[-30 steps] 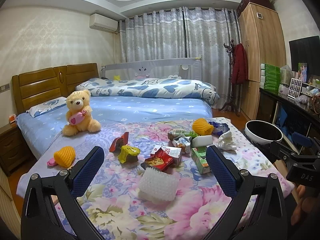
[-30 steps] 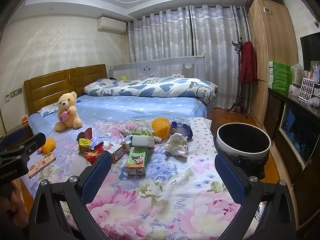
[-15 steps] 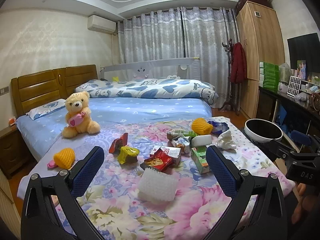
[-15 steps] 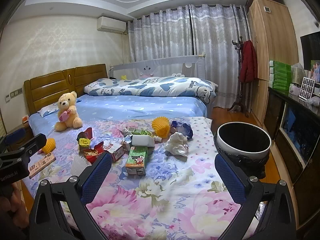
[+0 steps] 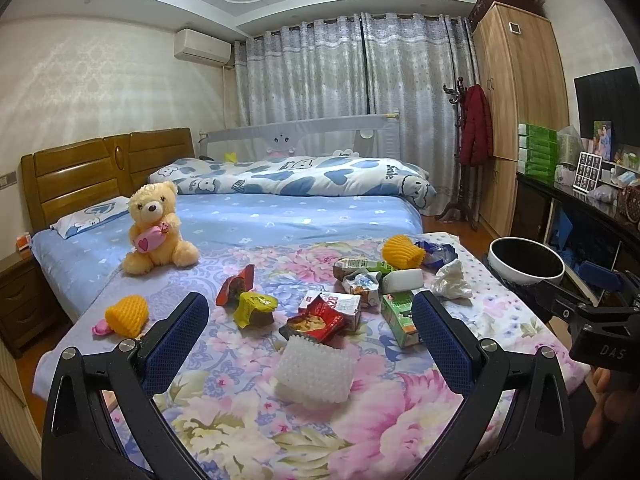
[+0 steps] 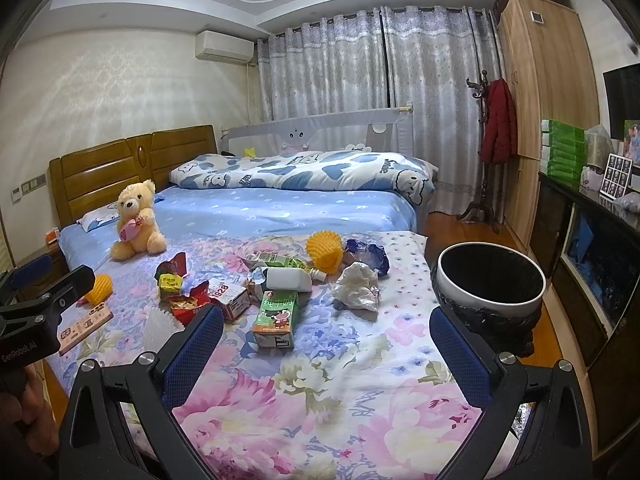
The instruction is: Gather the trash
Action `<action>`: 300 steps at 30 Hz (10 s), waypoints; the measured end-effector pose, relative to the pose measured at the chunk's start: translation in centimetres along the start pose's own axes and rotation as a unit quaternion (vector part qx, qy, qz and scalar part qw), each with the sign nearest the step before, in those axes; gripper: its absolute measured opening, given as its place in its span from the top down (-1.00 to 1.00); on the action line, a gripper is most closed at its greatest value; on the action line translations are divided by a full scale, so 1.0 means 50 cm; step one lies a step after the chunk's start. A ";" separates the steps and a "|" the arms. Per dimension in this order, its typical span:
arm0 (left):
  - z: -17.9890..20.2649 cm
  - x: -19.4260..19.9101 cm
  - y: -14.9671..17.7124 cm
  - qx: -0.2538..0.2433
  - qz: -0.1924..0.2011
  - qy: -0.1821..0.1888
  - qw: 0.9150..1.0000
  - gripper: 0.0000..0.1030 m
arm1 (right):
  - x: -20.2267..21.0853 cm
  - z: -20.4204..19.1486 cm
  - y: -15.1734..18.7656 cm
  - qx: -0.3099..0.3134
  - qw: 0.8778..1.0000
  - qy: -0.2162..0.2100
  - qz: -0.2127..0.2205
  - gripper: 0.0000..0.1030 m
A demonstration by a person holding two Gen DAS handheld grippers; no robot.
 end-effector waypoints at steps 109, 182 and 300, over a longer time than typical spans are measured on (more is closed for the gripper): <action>0.448 -0.336 -0.037 -0.088 -0.179 0.326 0.924 0.50 | -0.177 0.404 -0.004 -0.179 0.970 0.018 -0.164 0.04; 0.132 -0.275 0.073 0.023 -0.225 0.147 0.963 -0.58 | -0.229 0.244 0.025 -0.142 0.968 -0.065 -0.197 -0.85; 0.700 -0.534 -0.060 -0.106 -0.253 0.324 0.905 -0.13 | -0.324 0.620 -0.033 -0.215 0.951 0.010 -0.220 0.28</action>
Point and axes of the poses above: each gripper's, at about its wrist camera, not at the fingertips, and x roughly against the way its jaws point, z to its right, y to its underside, the point moved 2 cm from there along -x, roughly the way its jaws point
